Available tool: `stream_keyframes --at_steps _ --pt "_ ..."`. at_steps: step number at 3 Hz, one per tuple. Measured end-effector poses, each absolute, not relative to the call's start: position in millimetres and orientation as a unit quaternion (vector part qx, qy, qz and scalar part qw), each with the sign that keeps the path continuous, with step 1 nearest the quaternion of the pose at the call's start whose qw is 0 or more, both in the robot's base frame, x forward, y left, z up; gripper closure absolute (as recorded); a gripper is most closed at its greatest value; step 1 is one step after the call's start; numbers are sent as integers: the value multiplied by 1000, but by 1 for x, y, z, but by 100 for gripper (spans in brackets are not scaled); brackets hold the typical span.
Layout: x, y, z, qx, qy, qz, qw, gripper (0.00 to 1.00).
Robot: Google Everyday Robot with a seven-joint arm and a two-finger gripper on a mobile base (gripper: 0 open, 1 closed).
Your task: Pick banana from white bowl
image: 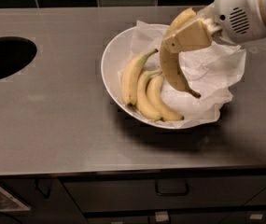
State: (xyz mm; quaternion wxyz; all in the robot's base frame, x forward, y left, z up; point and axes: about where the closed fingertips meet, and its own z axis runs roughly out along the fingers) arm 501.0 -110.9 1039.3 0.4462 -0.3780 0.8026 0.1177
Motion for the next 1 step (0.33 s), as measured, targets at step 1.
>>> stream_keyframes --at_steps 1 --pt "500 -109 1040 -378 802 120 447 100"
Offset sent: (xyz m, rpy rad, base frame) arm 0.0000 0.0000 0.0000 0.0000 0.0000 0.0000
